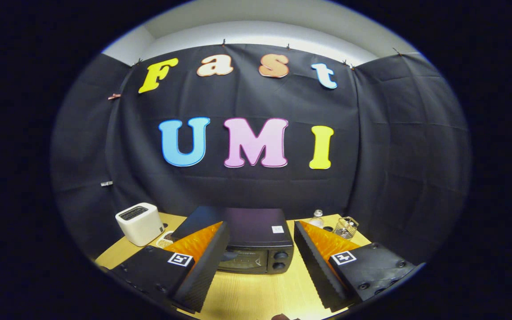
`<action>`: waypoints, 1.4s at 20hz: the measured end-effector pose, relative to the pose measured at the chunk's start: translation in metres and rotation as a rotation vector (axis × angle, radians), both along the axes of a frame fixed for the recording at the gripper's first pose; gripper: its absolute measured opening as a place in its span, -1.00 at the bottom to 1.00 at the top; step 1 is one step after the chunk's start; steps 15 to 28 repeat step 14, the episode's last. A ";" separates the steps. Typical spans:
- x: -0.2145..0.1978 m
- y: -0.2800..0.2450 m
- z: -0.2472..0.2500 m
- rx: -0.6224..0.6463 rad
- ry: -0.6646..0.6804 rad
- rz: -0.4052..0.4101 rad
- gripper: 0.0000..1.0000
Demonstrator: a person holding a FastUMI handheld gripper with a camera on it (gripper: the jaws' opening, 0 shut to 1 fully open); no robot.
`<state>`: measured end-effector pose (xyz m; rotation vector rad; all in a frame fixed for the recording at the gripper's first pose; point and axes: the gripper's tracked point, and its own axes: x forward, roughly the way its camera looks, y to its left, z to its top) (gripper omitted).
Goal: Open the toaster oven, put the food inside, and close the toaster oven door.
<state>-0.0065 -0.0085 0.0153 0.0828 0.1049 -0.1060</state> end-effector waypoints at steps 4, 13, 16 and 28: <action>-0.033 -0.021 -0.013 0.013 0.030 -0.051 0.96; -0.029 -0.028 0.010 0.049 0.006 -0.053 0.97; -0.028 -0.030 0.011 0.053 0.004 -0.053 0.97; -0.028 -0.030 0.011 0.053 0.004 -0.053 0.97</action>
